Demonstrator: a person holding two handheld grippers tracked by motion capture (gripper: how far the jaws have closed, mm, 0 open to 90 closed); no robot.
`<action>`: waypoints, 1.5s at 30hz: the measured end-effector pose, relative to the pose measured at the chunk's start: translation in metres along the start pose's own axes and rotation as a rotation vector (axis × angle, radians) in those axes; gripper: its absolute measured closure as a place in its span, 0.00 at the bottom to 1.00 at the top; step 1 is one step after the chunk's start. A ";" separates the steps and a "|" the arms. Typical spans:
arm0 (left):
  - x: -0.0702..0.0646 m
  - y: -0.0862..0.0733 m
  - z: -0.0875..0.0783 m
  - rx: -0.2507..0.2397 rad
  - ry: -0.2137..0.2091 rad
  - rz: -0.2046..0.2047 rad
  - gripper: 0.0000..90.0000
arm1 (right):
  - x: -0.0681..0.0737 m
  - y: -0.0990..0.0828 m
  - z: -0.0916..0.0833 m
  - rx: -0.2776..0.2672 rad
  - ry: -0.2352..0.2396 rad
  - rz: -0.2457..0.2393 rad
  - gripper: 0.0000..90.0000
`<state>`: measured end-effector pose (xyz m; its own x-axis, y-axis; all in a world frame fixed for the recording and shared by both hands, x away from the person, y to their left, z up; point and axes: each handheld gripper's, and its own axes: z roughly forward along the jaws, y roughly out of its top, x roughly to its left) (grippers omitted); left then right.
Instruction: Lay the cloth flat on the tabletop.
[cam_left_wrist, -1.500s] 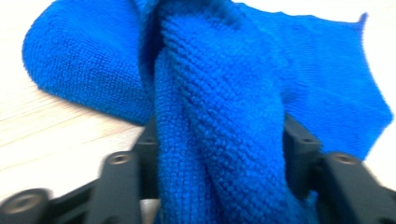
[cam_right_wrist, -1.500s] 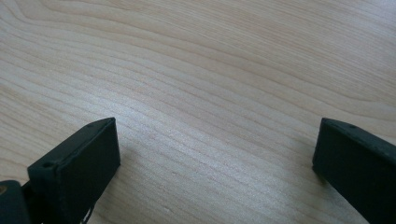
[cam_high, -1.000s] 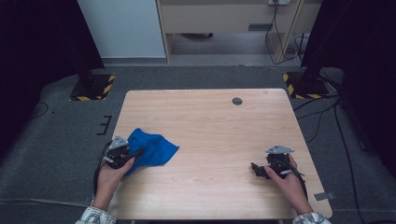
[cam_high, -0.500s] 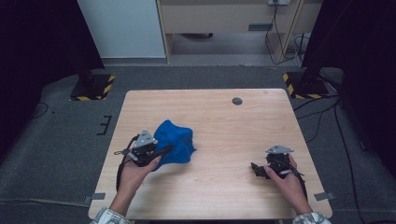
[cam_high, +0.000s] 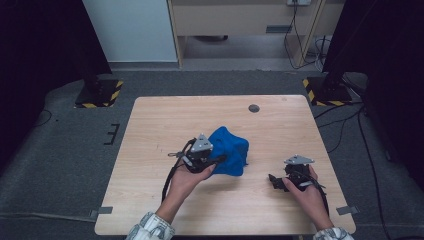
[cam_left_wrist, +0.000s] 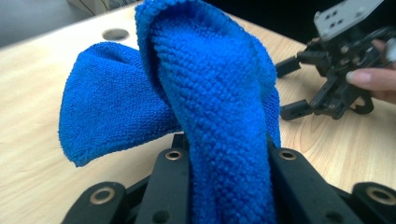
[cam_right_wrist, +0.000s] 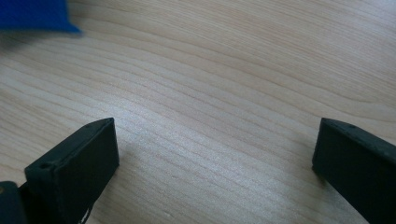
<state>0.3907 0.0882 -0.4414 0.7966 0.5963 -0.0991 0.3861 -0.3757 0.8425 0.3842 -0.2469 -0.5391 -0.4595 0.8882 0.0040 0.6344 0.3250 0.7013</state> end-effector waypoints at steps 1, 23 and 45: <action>0.000 -0.002 0.008 0.019 0.003 0.004 0.84 | 0.000 0.000 0.000 0.000 0.000 0.000 0.01; 0.005 -0.044 0.070 0.131 0.072 -0.012 0.49 | 0.025 0.014 -0.016 -0.102 0.103 -0.092 0.40; 0.005 -0.031 -0.014 -0.071 0.119 -0.031 0.10 | 0.050 0.018 0.006 -0.034 0.239 -0.183 0.63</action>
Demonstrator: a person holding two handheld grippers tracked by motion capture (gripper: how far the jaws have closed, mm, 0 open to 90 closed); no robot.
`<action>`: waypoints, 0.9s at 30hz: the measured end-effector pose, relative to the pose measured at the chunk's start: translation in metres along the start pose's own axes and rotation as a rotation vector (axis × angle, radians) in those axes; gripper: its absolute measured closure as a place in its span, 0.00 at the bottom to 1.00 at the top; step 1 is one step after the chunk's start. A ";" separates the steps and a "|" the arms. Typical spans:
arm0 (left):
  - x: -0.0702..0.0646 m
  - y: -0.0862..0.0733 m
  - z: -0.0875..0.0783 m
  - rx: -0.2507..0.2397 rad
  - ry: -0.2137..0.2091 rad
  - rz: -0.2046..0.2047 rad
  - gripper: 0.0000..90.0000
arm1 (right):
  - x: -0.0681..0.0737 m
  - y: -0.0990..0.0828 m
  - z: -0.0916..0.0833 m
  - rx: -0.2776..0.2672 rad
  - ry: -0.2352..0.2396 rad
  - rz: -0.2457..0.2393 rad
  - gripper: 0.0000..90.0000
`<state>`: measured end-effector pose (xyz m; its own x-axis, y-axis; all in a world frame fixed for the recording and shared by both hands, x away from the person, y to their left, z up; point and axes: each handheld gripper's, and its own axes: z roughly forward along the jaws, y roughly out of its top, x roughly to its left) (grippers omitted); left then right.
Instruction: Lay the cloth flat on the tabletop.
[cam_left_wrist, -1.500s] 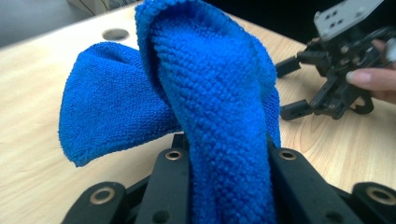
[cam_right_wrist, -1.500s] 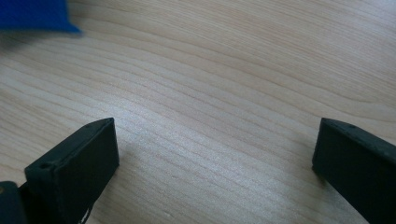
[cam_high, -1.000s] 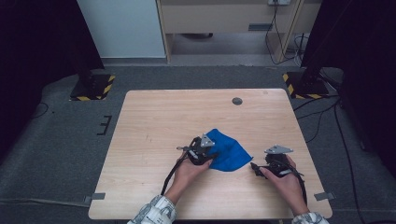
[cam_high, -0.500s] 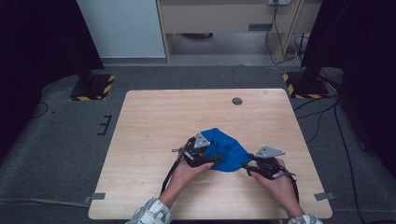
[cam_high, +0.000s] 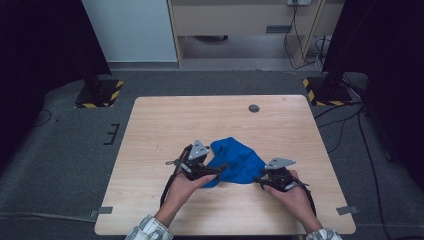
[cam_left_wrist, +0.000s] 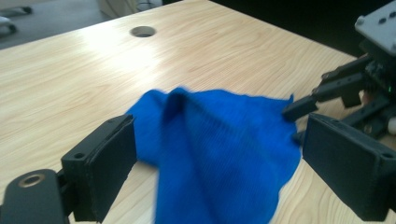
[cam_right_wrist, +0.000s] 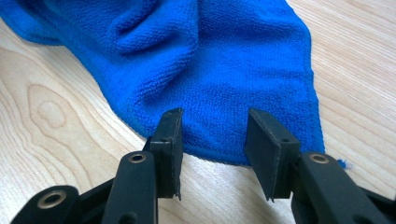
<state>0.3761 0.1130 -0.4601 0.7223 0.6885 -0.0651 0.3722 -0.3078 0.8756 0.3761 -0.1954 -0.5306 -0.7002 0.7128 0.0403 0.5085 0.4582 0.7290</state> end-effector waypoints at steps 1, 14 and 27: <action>0.000 0.000 0.000 0.000 0.000 0.000 0.11 | 0.000 0.000 0.000 0.000 0.000 0.000 0.63; 0.026 -0.059 -0.047 0.088 0.108 -0.066 0.14 | 0.003 0.006 -0.009 -0.046 -0.024 0.001 0.62; 0.024 -0.068 -0.031 0.155 0.065 -0.024 0.09 | 0.024 0.022 -0.015 -0.119 0.038 -0.027 0.50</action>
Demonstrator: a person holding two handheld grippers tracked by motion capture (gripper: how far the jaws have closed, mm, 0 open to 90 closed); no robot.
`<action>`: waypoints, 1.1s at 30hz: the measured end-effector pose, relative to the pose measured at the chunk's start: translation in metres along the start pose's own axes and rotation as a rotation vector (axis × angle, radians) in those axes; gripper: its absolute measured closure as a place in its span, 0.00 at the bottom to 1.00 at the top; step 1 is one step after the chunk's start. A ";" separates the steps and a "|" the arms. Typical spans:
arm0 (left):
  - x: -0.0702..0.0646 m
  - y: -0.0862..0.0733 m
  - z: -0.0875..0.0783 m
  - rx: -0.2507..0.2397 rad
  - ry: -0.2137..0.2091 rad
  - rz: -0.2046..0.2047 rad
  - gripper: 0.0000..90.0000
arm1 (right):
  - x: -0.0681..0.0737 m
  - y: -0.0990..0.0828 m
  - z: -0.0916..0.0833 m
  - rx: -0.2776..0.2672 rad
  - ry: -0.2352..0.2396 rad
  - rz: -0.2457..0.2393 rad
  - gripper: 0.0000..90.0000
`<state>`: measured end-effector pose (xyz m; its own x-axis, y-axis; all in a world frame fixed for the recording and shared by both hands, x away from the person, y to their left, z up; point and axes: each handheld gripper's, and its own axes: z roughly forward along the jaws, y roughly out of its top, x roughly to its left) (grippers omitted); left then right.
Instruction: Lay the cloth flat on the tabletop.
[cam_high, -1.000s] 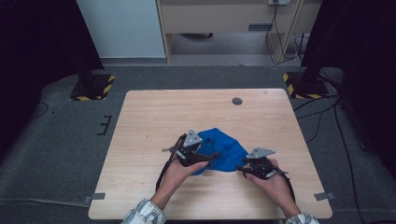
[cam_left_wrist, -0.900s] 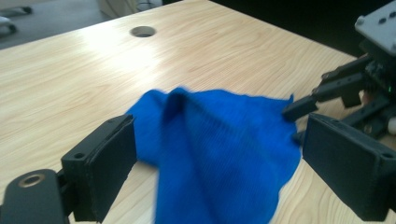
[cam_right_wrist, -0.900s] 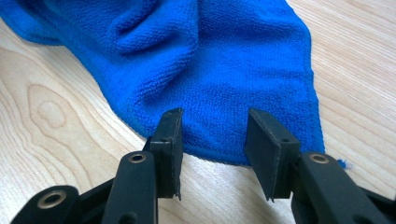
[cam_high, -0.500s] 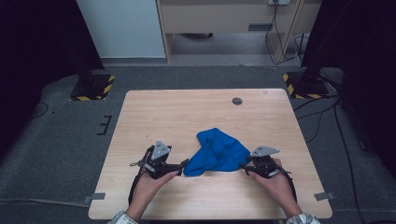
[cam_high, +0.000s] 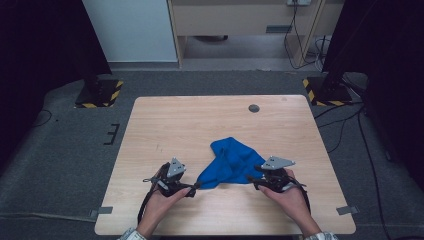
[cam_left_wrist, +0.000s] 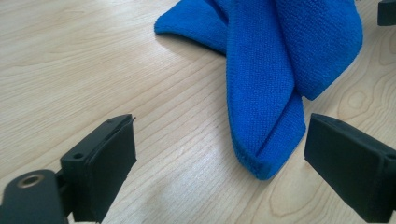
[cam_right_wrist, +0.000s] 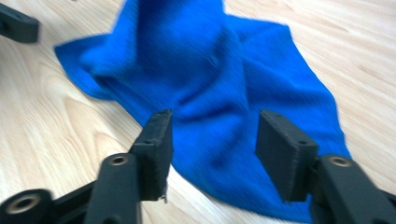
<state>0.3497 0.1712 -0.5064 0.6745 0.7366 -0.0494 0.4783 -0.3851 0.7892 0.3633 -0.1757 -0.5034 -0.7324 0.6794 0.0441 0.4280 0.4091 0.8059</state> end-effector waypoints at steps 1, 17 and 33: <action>0.000 -0.001 0.002 0.008 -0.005 0.001 0.09 | 0.003 0.002 0.001 -0.009 0.007 -0.003 0.47; -0.002 -0.003 0.010 0.061 -0.007 -0.002 0.13 | 0.046 0.029 0.037 0.000 0.110 -0.056 0.43; -0.006 0.000 0.009 0.037 -0.005 0.002 0.20 | 0.043 0.033 0.032 -0.052 0.110 -0.013 0.92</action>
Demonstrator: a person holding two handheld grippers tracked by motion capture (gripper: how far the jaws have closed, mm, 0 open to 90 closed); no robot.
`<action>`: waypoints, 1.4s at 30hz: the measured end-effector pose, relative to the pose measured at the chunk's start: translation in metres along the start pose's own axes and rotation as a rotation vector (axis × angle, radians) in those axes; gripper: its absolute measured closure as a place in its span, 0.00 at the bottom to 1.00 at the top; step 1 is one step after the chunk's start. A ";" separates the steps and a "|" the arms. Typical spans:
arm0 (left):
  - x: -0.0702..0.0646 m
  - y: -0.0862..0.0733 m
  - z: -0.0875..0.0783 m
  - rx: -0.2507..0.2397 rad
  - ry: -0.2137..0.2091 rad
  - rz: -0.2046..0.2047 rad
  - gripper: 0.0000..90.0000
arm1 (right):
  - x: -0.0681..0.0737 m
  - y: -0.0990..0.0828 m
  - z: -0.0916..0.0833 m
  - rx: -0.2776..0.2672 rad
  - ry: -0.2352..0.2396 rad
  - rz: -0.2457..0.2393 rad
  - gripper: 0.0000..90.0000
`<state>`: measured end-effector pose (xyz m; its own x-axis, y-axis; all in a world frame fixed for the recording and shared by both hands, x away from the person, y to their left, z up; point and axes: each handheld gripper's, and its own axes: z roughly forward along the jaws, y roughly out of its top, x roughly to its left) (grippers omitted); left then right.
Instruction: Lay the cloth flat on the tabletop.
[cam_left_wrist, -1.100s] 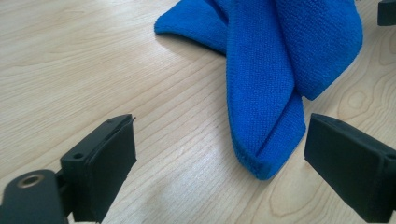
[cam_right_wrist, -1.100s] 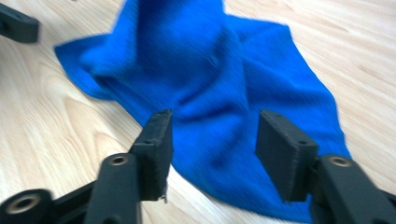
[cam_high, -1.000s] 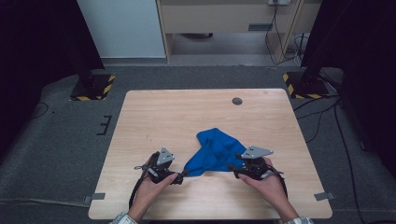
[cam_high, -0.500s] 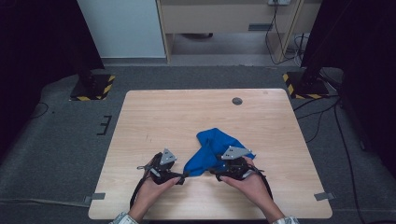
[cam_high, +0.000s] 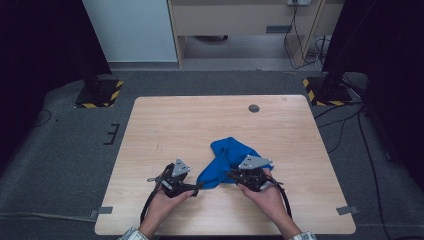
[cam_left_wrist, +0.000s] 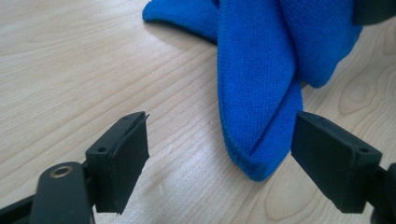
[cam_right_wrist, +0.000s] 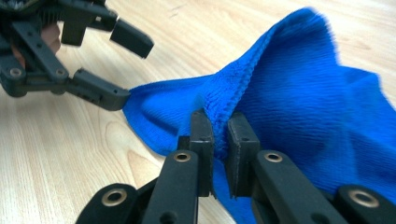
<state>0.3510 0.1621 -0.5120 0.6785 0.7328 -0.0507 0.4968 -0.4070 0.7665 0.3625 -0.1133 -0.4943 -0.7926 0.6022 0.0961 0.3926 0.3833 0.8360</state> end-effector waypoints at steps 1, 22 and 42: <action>0.000 0.000 0.000 0.002 0.000 0.000 0.20 | -0.003 0.001 -0.004 -0.013 -0.005 0.013 0.93; -0.005 -0.007 0.014 0.085 -0.005 0.016 0.30 | -0.039 -0.001 -0.039 -0.035 -0.082 0.073 0.93; 0.013 0.008 -0.002 -0.078 -0.019 -0.062 0.94 | -0.047 0.000 -0.052 -0.056 -0.121 0.063 0.93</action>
<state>0.3627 0.1694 -0.5050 0.6582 0.7446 -0.1110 0.4950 -0.3170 0.8090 0.3755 -0.1785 -0.4706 -0.7039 0.7051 0.0863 0.4105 0.3046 0.8595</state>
